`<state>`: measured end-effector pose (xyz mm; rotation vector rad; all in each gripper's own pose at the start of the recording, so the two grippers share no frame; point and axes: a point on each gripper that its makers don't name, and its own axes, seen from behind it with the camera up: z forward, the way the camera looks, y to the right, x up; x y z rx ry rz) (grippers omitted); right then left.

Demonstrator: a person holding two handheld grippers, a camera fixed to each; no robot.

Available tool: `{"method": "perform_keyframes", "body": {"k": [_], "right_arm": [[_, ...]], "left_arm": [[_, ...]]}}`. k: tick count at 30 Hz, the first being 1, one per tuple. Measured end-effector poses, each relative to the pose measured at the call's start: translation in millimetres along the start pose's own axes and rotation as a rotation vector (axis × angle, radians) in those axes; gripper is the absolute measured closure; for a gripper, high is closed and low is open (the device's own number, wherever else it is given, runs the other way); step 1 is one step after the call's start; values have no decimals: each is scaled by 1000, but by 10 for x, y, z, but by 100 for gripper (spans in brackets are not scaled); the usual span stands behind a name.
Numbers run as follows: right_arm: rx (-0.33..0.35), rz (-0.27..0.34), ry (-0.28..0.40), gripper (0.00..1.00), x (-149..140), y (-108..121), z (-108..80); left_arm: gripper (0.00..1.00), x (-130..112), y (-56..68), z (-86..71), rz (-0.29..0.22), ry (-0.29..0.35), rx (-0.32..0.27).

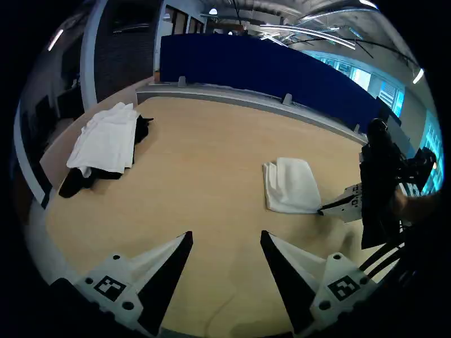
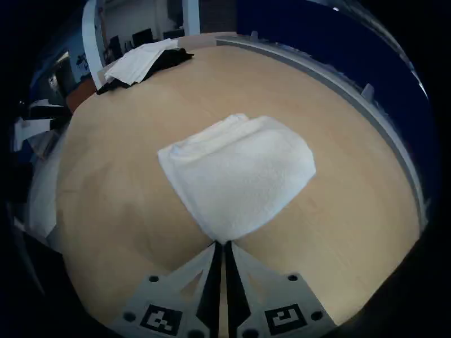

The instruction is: Fold towel

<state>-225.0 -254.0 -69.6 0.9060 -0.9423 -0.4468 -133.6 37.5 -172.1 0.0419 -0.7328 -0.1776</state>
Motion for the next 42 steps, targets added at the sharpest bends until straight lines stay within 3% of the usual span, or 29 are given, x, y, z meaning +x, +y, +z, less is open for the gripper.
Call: {"method": "perform_keyframes", "body": {"k": [6,12,28,33,42], "right_arm": [[-6,-4,26,96,115,24,-99],[-33,-31,70,96,387,98,-323],[-123,-128,227,96,1463,283,-1147],[-145,-133,250,96,1598,355,-1343],[-182,-106,250,96,1535,533,-1556]], "left_arm": [[11,37,17,9,0,5,-8],[11,88,46,17,8,16,-22],[11,344,153,-42,42,65,-71],[11,407,168,-60,46,78,-82],[11,485,238,-54,54,92,-105]]}}
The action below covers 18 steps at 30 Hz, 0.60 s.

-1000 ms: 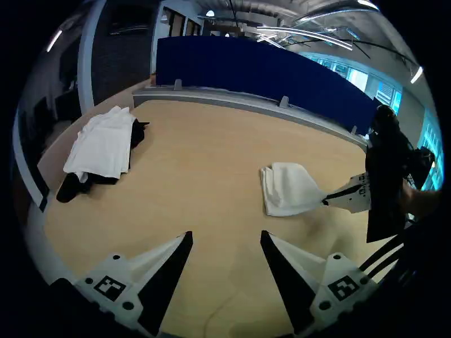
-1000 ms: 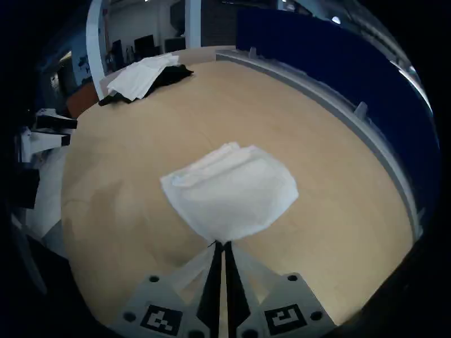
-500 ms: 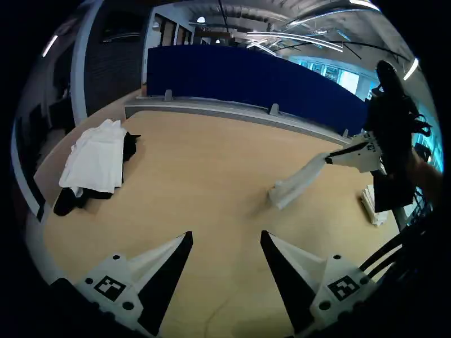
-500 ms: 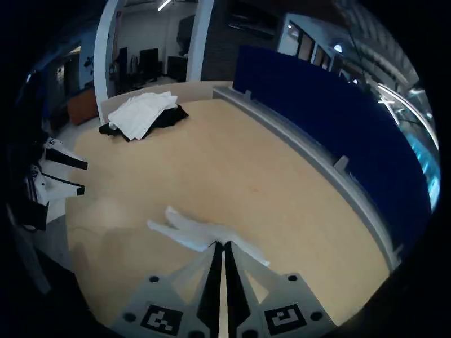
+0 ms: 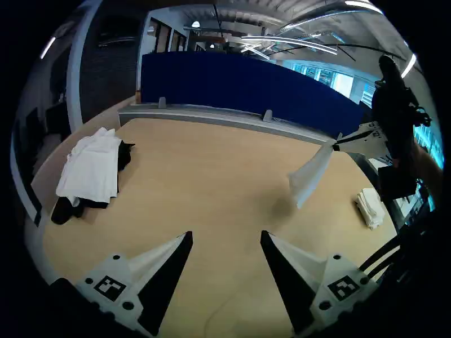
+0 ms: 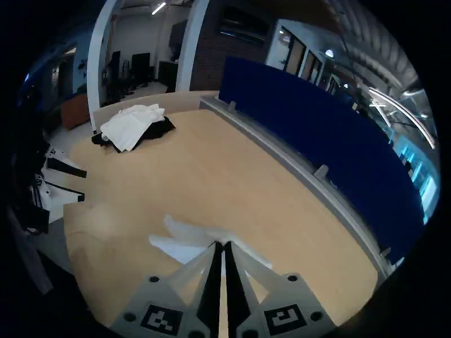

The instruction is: Fold towel

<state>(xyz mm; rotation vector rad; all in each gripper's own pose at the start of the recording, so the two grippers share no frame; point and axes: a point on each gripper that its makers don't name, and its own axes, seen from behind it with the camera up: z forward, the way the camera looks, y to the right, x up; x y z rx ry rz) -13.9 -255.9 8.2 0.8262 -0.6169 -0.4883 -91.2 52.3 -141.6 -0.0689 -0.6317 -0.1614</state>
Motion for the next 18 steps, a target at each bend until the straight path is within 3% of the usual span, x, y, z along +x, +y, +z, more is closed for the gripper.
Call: {"method": "perform_keyframes", "body": {"k": [18], "right_arm": [[-88,56,-6,96,-296,702,-515]], "left_arm": [[11,48,144,103,19,-7,-29]]}}
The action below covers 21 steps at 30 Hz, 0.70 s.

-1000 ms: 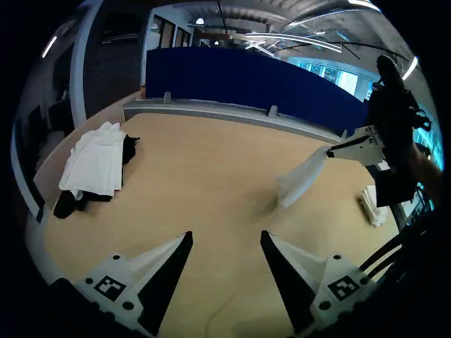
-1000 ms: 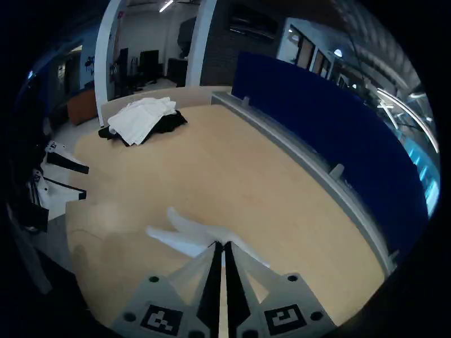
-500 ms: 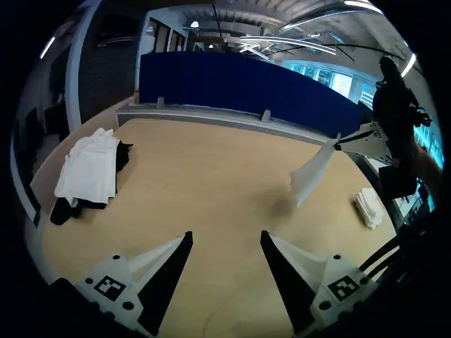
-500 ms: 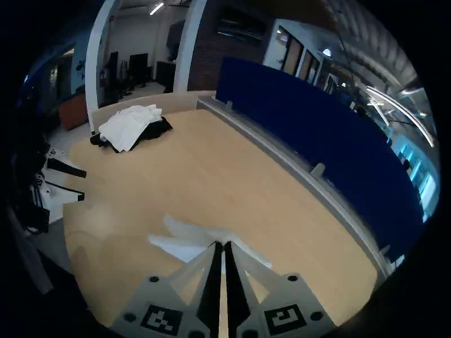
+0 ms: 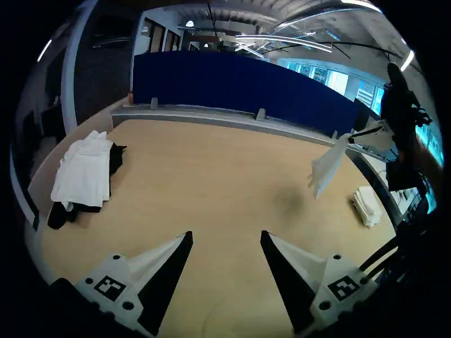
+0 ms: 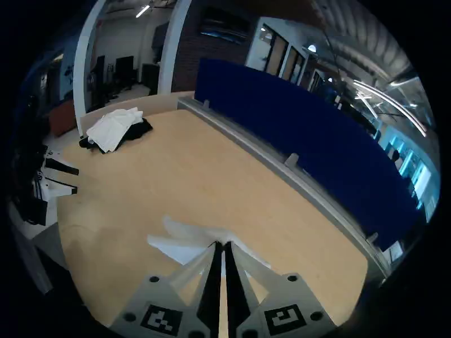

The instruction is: Fold towel

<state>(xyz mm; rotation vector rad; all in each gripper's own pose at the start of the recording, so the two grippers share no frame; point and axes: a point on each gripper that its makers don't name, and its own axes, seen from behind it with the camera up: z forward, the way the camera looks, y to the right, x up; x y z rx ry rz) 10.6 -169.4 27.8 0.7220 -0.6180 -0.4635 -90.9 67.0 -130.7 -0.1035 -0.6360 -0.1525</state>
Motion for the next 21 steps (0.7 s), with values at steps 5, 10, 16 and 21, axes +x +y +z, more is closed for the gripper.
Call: {"method": "perform_keyframes", "body": {"k": [5,10,16,21], "right_arm": [[-28,19,-8,96,-153,274,-138],[-55,26,-19,96,-329,558,-274],[-92,47,-30,97,-559,938,-433],[-126,62,-41,97,-760,1266,-559]], "left_arm": [[11,-12,18,25,9,-5,2],[11,-3,24,62,20,-8,9],[11,43,32,102,24,-9,20],[11,57,74,134,25,-15,25]]}}
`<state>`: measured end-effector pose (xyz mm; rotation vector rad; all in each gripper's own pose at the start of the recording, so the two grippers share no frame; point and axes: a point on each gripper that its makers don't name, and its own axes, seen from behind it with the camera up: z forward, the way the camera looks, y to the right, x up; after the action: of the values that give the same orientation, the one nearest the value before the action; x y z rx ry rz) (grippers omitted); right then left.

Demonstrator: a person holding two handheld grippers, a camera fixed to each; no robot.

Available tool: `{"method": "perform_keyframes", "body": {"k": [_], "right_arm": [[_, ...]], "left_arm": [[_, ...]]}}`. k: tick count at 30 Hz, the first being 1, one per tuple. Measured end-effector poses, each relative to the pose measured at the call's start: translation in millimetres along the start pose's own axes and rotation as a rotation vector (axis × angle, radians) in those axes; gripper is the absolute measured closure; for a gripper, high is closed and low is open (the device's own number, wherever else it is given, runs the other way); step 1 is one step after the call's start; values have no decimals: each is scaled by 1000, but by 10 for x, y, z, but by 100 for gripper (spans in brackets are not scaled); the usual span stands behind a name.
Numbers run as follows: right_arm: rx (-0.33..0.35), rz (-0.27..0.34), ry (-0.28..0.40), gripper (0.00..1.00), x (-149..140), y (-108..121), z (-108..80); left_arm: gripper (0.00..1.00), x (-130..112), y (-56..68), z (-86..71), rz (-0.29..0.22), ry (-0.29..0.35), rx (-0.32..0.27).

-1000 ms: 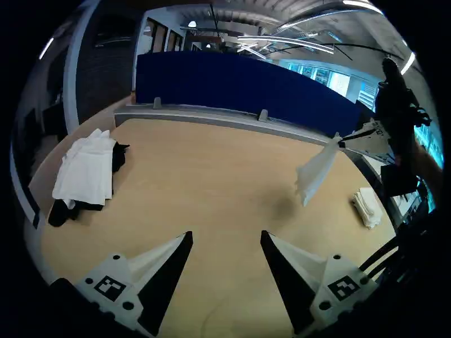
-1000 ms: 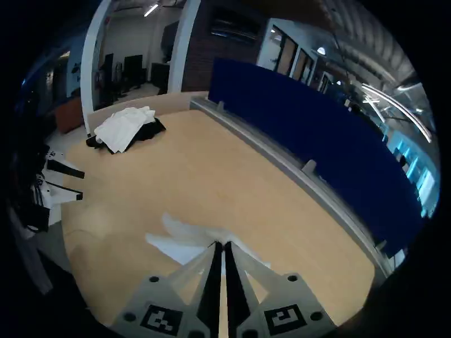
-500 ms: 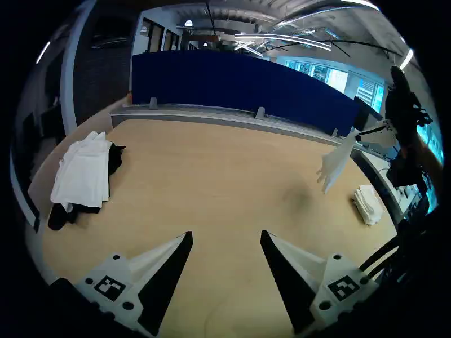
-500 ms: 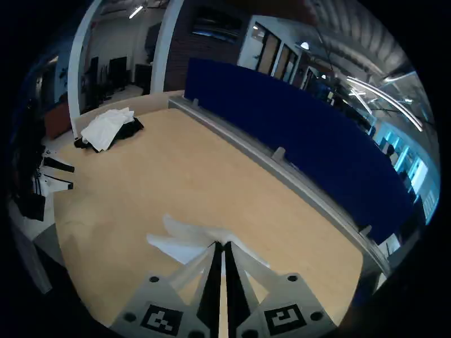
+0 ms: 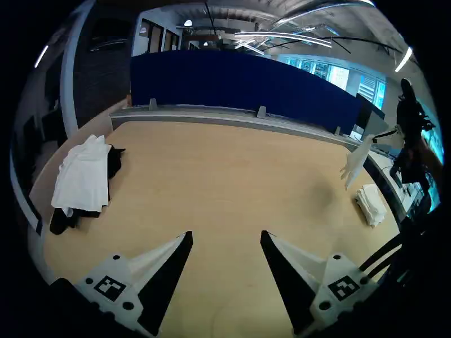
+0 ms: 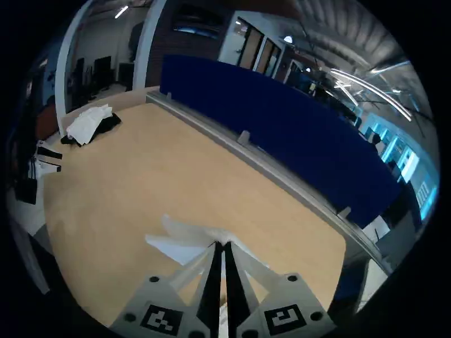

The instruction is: Fold towel

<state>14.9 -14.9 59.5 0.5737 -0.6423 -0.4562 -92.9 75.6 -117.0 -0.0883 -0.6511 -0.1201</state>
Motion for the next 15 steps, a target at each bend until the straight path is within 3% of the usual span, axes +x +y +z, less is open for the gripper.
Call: {"method": "perform_keyframes", "body": {"k": [15], "right_arm": [[-74,25,-35,96,-411,818,-210]], "left_arm": [[11,40,217,125,33,-20,-1]]}}
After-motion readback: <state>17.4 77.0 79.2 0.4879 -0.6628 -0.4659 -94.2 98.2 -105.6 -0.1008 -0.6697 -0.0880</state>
